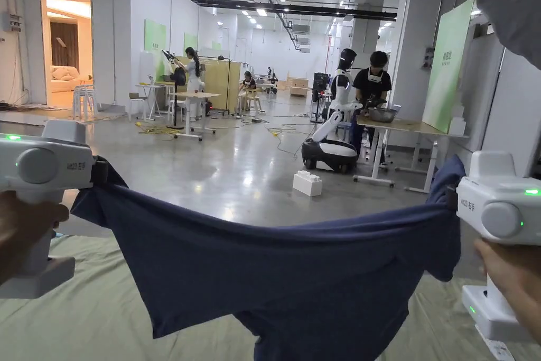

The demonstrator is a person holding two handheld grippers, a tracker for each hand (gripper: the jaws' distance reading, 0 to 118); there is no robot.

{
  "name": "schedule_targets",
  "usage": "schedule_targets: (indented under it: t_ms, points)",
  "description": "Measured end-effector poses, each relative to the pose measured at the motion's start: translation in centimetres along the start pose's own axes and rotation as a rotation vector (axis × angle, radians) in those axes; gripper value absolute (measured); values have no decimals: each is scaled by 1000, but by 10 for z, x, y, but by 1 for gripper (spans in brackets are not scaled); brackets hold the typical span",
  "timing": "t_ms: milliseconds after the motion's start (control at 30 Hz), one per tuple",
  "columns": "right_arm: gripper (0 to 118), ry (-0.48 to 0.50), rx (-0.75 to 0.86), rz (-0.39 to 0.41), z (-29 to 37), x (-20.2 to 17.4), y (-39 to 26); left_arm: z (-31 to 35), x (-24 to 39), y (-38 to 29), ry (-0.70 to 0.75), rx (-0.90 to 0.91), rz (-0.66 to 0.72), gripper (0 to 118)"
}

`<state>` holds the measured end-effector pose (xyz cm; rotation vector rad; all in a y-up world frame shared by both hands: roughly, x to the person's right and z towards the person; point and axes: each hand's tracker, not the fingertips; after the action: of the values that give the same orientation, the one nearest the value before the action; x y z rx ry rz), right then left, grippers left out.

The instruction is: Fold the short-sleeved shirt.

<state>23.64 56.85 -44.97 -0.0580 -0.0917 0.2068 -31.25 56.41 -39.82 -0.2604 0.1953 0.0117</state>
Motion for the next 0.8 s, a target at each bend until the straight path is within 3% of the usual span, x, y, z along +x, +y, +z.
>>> schedule_targets:
  t_ms: [267, 500, 800]
  points:
    - [4, 5, -9, 3, 3, -10, -20, -16, 2, -24, 8, -7, -7, 6]
    - [4, 32, -101, 0, 22, -25, -95, -13, 15, -118, -5, -113, -25, 6]
    - [4, 39, -201, 13, 107, -25, -192, 45, 4, -233, -37, -219, -9, 6]
